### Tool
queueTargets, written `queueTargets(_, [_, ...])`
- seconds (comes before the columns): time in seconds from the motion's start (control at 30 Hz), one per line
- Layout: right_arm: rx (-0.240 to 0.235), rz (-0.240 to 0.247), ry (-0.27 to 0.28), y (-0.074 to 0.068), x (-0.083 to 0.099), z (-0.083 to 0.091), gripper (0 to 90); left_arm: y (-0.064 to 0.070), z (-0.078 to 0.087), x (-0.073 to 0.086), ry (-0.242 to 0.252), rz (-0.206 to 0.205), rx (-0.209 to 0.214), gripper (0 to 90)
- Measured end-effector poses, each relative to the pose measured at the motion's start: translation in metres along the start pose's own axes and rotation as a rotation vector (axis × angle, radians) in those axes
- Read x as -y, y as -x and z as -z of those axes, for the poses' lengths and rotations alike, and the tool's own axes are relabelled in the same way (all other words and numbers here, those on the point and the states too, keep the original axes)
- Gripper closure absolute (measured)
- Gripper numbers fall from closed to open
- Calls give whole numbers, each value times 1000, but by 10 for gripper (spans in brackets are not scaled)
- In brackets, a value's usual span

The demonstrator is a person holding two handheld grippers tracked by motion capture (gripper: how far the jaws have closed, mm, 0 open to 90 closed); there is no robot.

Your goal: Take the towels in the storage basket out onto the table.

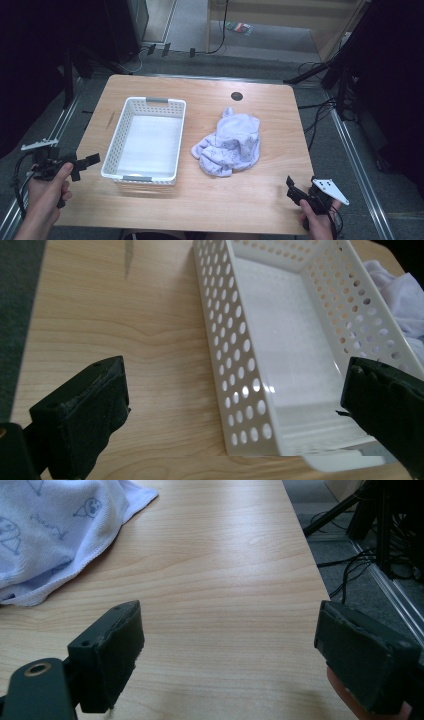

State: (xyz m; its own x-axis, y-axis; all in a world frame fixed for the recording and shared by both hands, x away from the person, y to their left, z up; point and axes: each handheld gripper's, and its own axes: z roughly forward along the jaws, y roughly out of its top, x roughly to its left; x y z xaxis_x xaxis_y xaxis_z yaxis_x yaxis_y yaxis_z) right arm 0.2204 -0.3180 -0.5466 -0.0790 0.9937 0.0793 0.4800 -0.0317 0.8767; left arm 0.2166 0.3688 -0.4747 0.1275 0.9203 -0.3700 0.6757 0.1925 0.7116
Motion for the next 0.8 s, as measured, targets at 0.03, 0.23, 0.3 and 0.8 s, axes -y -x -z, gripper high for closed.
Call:
queueTargets(0.03, [2,-3,0,0,0,0,127,-3,0,8,36,-17,-19,0])
queueTargets(0.23, [5,0,2,0,0,0,127,-23,1,41,229,-34,-76,0])
queueTargets(0.3, [6,-1,3,0,0,0,127,-27,-1,47,261,-27,-98,0])
queueTargets(0.8, [-12,31,10,-2,0,1,126,-37,-22,66,266,-96,-206,0])
